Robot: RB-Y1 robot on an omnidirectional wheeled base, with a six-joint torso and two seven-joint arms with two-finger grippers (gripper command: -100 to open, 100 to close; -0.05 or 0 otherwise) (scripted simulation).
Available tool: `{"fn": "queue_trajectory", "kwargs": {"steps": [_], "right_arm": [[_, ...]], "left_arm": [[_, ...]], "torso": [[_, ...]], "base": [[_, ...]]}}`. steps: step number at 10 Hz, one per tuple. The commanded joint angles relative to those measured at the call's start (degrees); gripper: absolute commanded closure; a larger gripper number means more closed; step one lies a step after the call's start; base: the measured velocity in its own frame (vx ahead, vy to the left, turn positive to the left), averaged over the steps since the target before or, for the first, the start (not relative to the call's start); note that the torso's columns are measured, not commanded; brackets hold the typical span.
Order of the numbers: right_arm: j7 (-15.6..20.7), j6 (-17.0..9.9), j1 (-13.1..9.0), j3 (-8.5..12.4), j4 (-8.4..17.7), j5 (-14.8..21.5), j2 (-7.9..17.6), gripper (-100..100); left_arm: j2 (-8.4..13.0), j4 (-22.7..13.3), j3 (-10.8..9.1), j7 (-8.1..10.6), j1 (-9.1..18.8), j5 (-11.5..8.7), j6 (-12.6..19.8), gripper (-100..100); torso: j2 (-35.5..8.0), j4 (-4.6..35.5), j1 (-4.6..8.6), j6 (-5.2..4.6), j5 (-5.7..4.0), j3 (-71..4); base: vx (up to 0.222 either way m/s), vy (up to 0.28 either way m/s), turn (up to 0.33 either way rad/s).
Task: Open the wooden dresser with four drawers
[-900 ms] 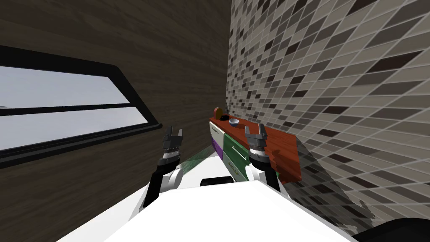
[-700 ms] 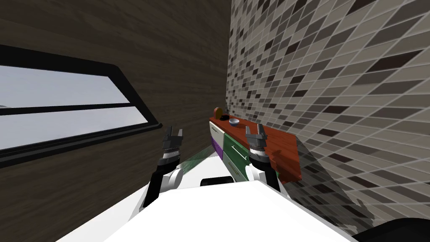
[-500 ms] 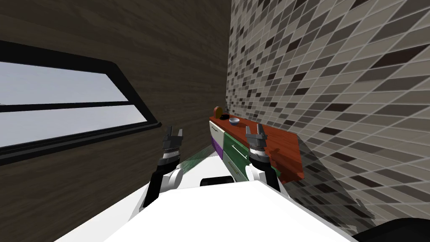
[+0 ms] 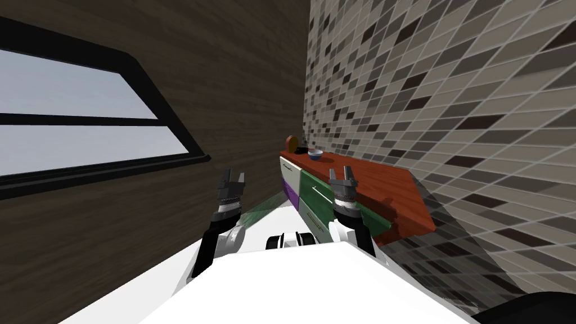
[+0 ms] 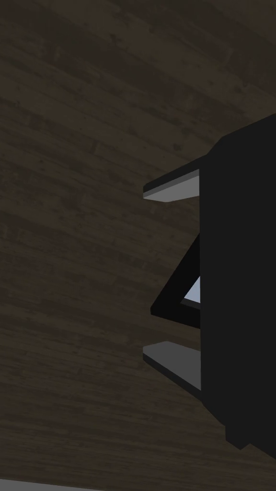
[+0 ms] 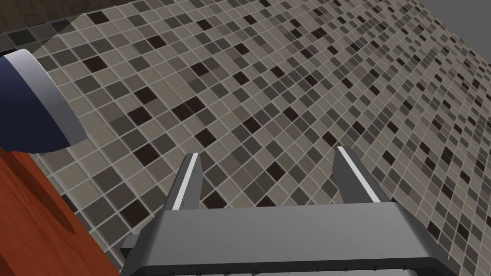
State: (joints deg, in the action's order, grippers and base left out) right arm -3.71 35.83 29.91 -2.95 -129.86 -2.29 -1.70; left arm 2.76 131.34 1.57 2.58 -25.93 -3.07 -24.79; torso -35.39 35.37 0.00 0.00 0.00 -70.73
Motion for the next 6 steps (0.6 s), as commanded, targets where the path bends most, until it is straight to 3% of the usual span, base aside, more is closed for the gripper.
{"fn": "queue_trajectory", "kwargs": {"steps": [1, 3, 4, 6], "right_arm": [[0.07, -0.1, -0.42, -0.08, 0.52, 1.09, 2.84, -100], [0.23, -0.33, -1.38, -0.26, 1.63, 3.64, 6.32, -100], [0.23, -0.33, -1.38, -0.26, 1.63, 3.64, 6.82, -100], [0.48, -0.63, -2.76, -0.5, 3.16, 7.38, 10.59, -100]], "left_arm": [[0.0, 0.0, 0.0, 0.0, 0.0, 0.0, 0.0, 0], [0.0, -0.03, 0.0, 0.0, -0.01, 0.0, 0.01, 0], [0.0, -0.03, 0.0, 0.0, -0.01, 0.0, 0.01, 0], [0.0, -0.03, 0.0, 0.0, -0.01, 0.0, 0.01, 0]], "torso": [[-4.23, 4.23, 0.0, 0.0, 0.0, -8.46], [-6.68, 6.68, -0.05, 0.0, 0.01, -13.53], [-6.81, 6.84, -0.04, 0.0, 0.01, -13.8], [-6.89, 6.91, -0.01, 0.0, 0.0, -13.84]], "base": [[0.007, 0.01, 0.009], [0.007, 0.022, 0.009], [0.007, 0.021, 0.005], [0.011, 0.03, 0.009]]}}
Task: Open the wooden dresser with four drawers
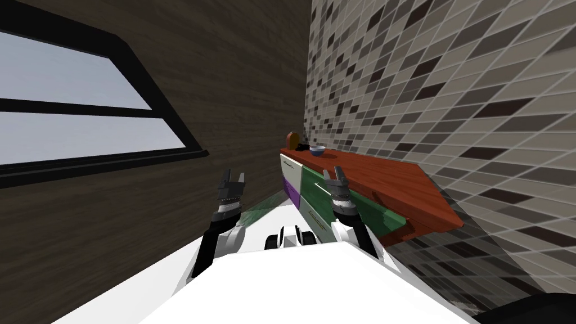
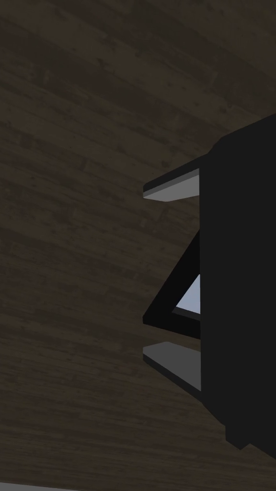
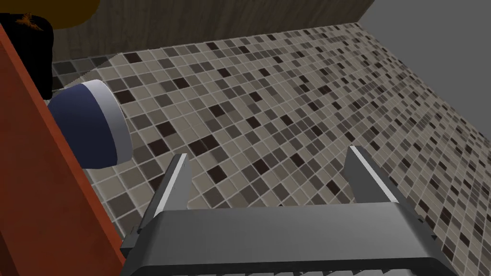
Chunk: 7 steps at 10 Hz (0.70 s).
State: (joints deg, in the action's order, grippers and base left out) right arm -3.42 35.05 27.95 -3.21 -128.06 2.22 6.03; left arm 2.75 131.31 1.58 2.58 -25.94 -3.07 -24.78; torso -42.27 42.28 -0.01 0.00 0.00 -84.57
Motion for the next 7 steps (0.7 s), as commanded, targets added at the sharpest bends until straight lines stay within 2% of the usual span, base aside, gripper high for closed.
{"fn": "queue_trajectory", "kwargs": {"steps": [1, 2, 4, 5, 6, 7], "right_arm": [[0.35, -0.04, -1.63, -0.38, 2.25, 4.59, 4.58, -100], [0.35, -0.04, -1.63, -0.38, 2.25, 5.27, 4.7, -100], [0.71, -0.44, -3.51, -0.67, 4.24, 9.23, 8.12, -100], [0.71, -0.44, -3.51, -0.67, 4.24, 10.62, 8.12, -100], [0.92, -0.66, -4.55, -0.83, 5.32, 12.48, 9.76, -100], [0.92, -0.66, -4.55, -0.83, 5.32, 13.6, 9.76, -100]], "left_arm": [[0.0, 0.0, 0.0, 0.0, 0.0, 0.0, 0.0, 0], [0.0, 0.0, 0.0, 0.0, 0.0, 0.0, 0.0, 0], [0.0, 0.0, 0.0, 0.0, 0.0, 0.0, 0.0, 0], [0.0, 0.0, 0.0, 0.0, 0.0, 0.0, 0.0, 0], [0.0, 0.0, 0.0, 0.0, 0.0, 0.0, 0.0, 0], [0.0, 0.0, 0.0, 0.0, 0.0, 0.0, 0.0, 0]], "torso": [[-0.01, 0.0, -0.02, 0.0, 0.01, 0.0], [0.0, 0.0, -0.03, 0.0, 0.01, 0.0], [-0.02, 0.01, 0.0, 0.0, 0.0, 0.01], [0.01, 0.0, -0.01, 0.0, 0.01, -0.01], [-0.01, 0.0, 0.02, -0.01, 0.0, 0.0], [-0.02, 0.01, 0.02, 0.0, -0.01, 0.01]], "base": [[0.013, 0.044, 0.01], [0.013, 0.037, 0.004], [0.014, 0.043, 0.007], [0.015, 0.038, 0.002], [0.009, 0.04, 0.003], [0.008, 0.032, 0.003]]}}
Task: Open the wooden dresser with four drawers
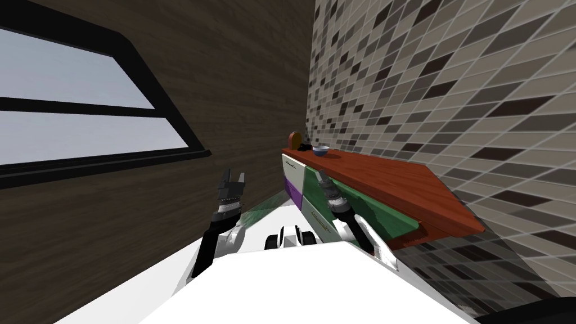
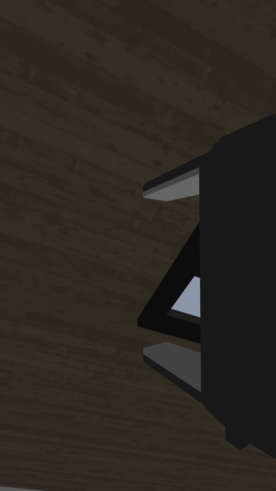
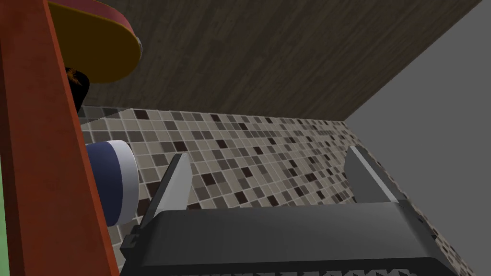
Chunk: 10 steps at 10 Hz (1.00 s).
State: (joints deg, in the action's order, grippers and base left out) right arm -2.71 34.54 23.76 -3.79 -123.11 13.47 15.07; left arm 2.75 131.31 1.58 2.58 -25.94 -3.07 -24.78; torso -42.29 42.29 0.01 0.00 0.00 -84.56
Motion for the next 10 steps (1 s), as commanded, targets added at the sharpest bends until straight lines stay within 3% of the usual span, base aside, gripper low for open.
{"fn": "queue_trajectory", "kwargs": {"steps": [1, 10], "right_arm": [[0.42, -0.38, -1.46, -0.41, 1.48, 4.27, 2.35, -100], [1.32, -1.33, -6.36, -1.21, 6.32, 19.15, 8.69, -100]], "left_arm": [[0.0, 0.0, 0.0, 0.0, 0.0, 0.0, 0.0, 0], [0.0, 0.0, 0.0, 0.0, 0.0, 0.0, 0.0, 0]], "torso": [[-0.02, 0.0, 0.01, -0.01, 0.0, 0.01], [0.02, -0.01, 0.0, 0.0, 0.0, -0.01]], "base": [[0.005, 0.036, 0.004], [0.014, 0.038, 0.005]]}}
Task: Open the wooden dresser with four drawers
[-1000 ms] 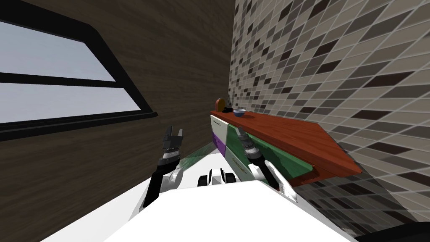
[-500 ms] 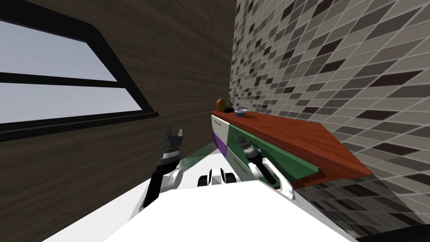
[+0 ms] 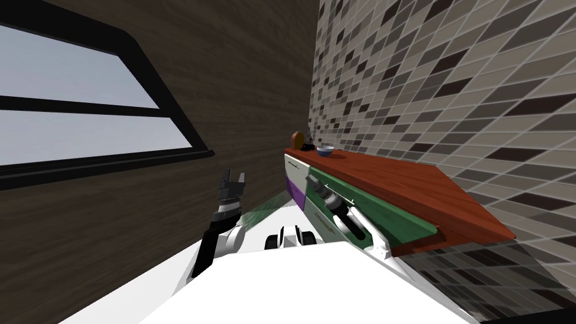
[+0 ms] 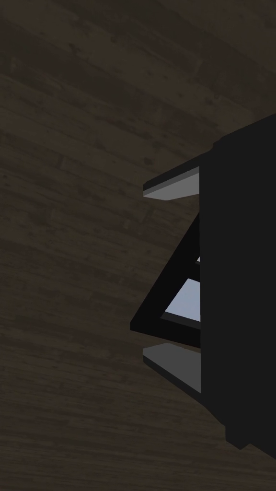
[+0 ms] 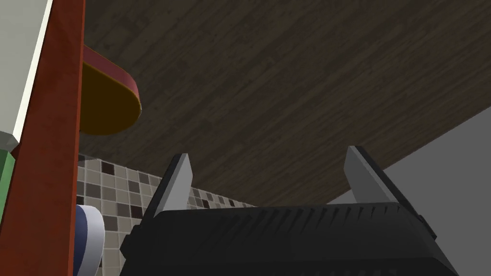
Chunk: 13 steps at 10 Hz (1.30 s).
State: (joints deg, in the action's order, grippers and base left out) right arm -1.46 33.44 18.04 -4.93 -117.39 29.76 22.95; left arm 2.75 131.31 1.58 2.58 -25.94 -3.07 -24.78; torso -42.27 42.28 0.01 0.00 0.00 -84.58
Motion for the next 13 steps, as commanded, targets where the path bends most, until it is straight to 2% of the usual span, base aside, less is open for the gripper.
{"fn": "queue_trajectory", "kwargs": {"steps": [1, 2, 3, 4, 5, 7, 8, 9, 10, 11, 12, 13], "right_arm": [[0.29, -0.48, -1.97, -0.33, 1.93, 4.62, 2.34, -100], [0.29, -0.48, -1.97, -0.33, 1.93, 6.25, 2.34, -100], [0.5, -0.74, -3.37, -0.61, 3.34, 8.05, 3.88, -100], [0.5, -0.74, -3.37, -0.61, 3.34, 9.85, 3.88, -100], [0.69, -0.99, -4.81, -0.93, 4.8, 11.62, 5.4, -100], [0.69, -0.99, -4.81, -0.93, 4.8, 13.97, 5.4, -100], [0.87, -1.25, -6.3, -1.29, 6.33, 16.19, 6.93, -100], [0.87, -1.25, -6.3, -1.29, 6.33, 17.6, 6.93, -100], [1.03, -1.51, -7.84, -1.68, 7.92, 19.51, 8.48, -100], [1.03, -1.51, -7.84, -1.68, 7.92, 21.17, 8.48, -100], [1.17, -1.77, -9.42, -2.12, 9.58, 22.93, 10.06, -100], [1.17, -1.77, -9.42, -2.12, 9.58, 24.55, 10.06, -100]], "left_arm": [[0.0, 0.0, 0.0, 0.0, 0.0, 0.0, 0.0, 0], [0.0, 0.0, 0.0, 0.0, 0.0, 0.0, 0.0, 0], [0.0, 0.0, 0.0, 0.0, 0.0, 0.0, 0.0, 0], [0.0, 0.0, 0.0, 0.0, 0.0, 0.0, 0.0, 0], [0.0, 0.0, 0.0, 0.0, 0.0, 0.0, 0.0, 0], [0.0, 0.0, 0.0, 0.0, 0.0, 0.0, 0.0, 0], [0.0, 0.0, 0.0, 0.0, 0.0, 0.0, 0.0, 0], [0.0, 0.0, 0.0, 0.0, 0.0, 0.0, 0.0, 0], [0.0, 0.0, 0.0, 0.0, 0.0, 0.0, 0.0, 0], [0.0, 0.0, 0.0, 0.0, 0.0, 0.0, 0.0, 0], [0.0, 0.0, 0.0, 0.0, 0.0, 0.0, 0.0, 0], [0.0, 0.0, 0.0, 0.0, 0.0, 0.0, 0.0, 0]], "torso": [[-0.02, 0.0, 0.0, -0.01, 0.0, 0.01], [0.0, 0.0, -0.04, 0.0, 0.01, 0.0], [-0.02, 0.0, -0.03, -0.01, 0.01, 0.01], [-0.01, 0.0, -0.03, 0.0, 0.01, 0.01], [-0.03, 0.0, 0.01, -0.01, 0.0, 0.02], [-0.01, 0.0, 0.02, -0.01, 0.0, 0.01], [-0.06, 0.01, 0.07, -0.02, -0.02, 0.04], [-0.03, 0.01, -0.01, 0.01, 0.0, 0.02], [-0.01, 0.0, -0.02, -0.01, 0.01, 0.01], [0.06, -0.02, -0.08, 0.01, 0.02, -0.04], [0.02, -0.01, -0.04, -0.01, 0.02, -0.01], [-0.02, 0.0, -0.02, 0.0, 0.01, 0.01]], "base": [[0.019, 0.047, 0.013], [0.015, 0.045, 0.005], [0.015, 0.05, 0.014], [0.012, 0.04, 0.01], [0.019, 0.047, 0.023], [0.011, 0.025, 0.004], [0.004, 0.03, 0.025], [0.011, 0.03, 0.019], [0.029, 0.048, 0.031], [0.021, 0.044, 0.018], [0.016, 0.047, 0.038], [0.013, 0.036, 0.018]]}}
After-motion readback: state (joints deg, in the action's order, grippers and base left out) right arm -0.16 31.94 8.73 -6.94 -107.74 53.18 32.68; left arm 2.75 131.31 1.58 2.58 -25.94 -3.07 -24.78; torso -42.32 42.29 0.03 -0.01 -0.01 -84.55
